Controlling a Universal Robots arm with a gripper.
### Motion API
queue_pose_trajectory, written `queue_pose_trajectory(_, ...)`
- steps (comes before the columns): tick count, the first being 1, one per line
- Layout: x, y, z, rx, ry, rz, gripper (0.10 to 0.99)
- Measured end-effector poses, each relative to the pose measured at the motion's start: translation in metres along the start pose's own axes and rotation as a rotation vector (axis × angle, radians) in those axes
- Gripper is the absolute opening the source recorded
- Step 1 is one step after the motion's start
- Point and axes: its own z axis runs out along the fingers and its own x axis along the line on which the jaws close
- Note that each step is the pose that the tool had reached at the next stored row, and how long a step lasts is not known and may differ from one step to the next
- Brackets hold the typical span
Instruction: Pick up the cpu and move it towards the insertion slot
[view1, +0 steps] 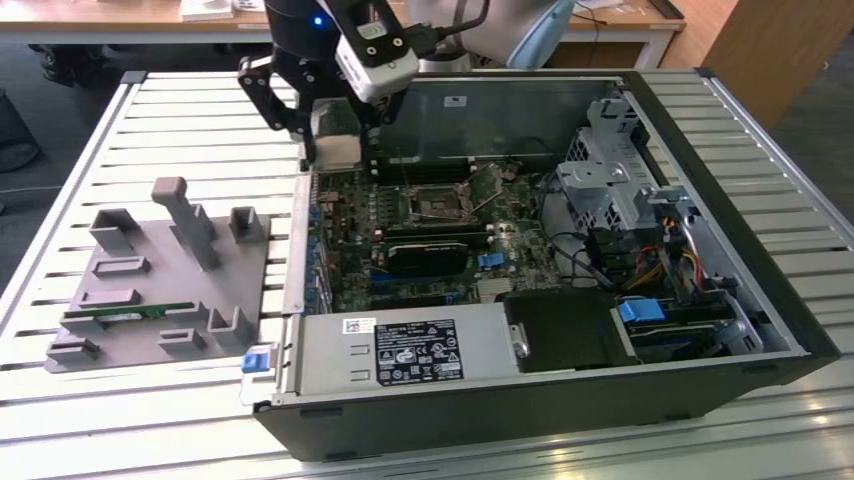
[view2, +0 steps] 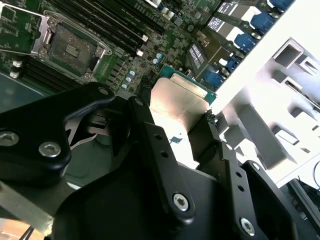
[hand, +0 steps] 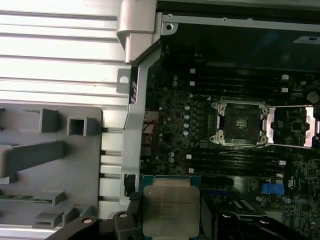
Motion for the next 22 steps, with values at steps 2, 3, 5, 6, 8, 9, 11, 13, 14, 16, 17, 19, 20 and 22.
queue_pose_trajectory(2,-0.0021,0.0004,0.0000,0.000,0.0000,0.000,0.541)
queue_pose_trajectory(3,-0.0032,0.0005,0.0000,0.000,0.0000,0.000,0.541)
queue_pose_trajectory(5,-0.0053,0.0009,0.0000,0.000,0.0000,0.000,0.541)
queue_pose_trajectory(6,-0.0062,0.0011,0.0000,0.000,0.0001,0.000,0.541)
queue_pose_trajectory(8,-0.0082,0.0015,0.0000,0.000,0.0000,0.000,0.541)
queue_pose_trajectory(9,-0.0092,0.0016,0.0001,0.000,0.0000,0.000,0.541)
queue_pose_trajectory(11,-0.0112,0.0021,0.0001,0.000,0.0000,0.000,0.541)
queue_pose_trajectory(13,-0.0131,0.0025,0.0001,0.000,0.0000,0.000,0.541)
queue_pose_trajectory(14,-0.0140,0.0026,0.0001,0.000,0.0000,0.000,0.541)
queue_pose_trajectory(16,-0.0158,0.0031,0.0001,0.000,0.0000,0.000,0.541)
queue_pose_trajectory(17,-0.0167,0.0033,0.0001,0.000,0.0001,0.000,0.541)
queue_pose_trajectory(19,-0.0184,0.0037,0.0001,0.000,0.0000,0.000,0.541)
queue_pose_trajectory(20,-0.0193,0.0040,0.0001,0.000,0.0000,0.000,0.541)
queue_pose_trajectory(22,-0.0210,0.0044,0.0002,0.000,0.0000,0.000,0.541)
